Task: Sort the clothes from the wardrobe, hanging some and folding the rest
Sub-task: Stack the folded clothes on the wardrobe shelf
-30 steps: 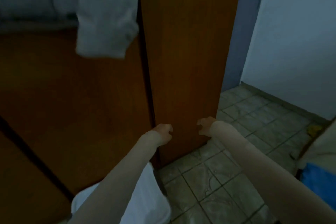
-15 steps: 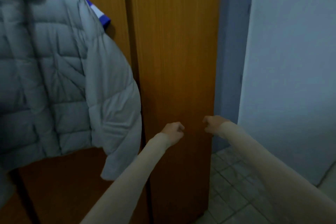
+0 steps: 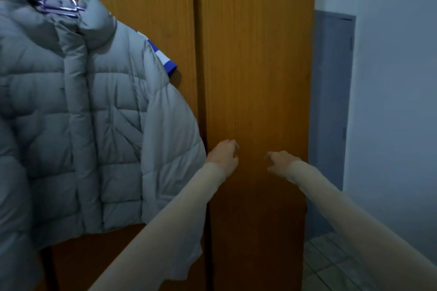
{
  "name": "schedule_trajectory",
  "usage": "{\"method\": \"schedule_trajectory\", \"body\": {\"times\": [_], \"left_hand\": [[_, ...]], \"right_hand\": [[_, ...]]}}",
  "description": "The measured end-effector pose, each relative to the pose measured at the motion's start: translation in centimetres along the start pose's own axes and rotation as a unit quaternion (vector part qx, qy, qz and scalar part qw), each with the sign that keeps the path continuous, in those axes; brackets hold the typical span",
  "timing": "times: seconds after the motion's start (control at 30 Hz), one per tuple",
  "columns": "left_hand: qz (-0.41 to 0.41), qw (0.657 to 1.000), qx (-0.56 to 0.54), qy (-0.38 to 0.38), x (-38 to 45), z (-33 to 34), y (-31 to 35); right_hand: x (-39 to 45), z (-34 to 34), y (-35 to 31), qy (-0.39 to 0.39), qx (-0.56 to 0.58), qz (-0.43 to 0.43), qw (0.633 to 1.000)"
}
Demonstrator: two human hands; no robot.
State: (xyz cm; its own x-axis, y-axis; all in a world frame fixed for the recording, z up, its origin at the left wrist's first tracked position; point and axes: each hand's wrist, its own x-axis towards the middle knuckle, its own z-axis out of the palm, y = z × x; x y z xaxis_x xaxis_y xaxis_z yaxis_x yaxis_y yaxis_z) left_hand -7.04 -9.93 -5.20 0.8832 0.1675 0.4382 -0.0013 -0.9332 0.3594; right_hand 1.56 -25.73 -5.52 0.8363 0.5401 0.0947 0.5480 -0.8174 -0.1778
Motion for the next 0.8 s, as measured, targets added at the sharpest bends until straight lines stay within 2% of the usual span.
{"method": "schedule_trajectory", "body": {"times": [0.17,0.27,0.37,0.5,0.6,0.8], "left_hand": [[0.031,0.982,0.138,0.128,3.3,-2.7,-2.9],[-0.004,0.944,0.261,0.202,5.4,-4.1,-4.6],[-0.045,0.911,0.332,0.239,6.7,-5.1,-6.5],[-0.057,0.904,0.336,0.259,8.6,-5.0,-10.0],[-0.027,0.895,0.332,0.296,9.9,-4.3,-12.4],[0.032,0.893,0.313,0.321,11.9,-3.8,-16.9]], "right_hand": [[5.1,0.0,-3.8,0.021,-0.005,-0.038,0.999],[8.2,-0.5,-5.5,0.050,-0.010,-0.068,0.996],[11.2,-0.6,-7.1,0.087,-0.005,-0.092,0.992],[14.5,-0.2,-9.1,0.149,0.023,-0.105,0.983],[16.7,-0.4,-10.5,0.197,0.044,-0.111,0.973],[21.1,-1.4,-13.1,0.280,0.060,-0.116,0.951]]}}
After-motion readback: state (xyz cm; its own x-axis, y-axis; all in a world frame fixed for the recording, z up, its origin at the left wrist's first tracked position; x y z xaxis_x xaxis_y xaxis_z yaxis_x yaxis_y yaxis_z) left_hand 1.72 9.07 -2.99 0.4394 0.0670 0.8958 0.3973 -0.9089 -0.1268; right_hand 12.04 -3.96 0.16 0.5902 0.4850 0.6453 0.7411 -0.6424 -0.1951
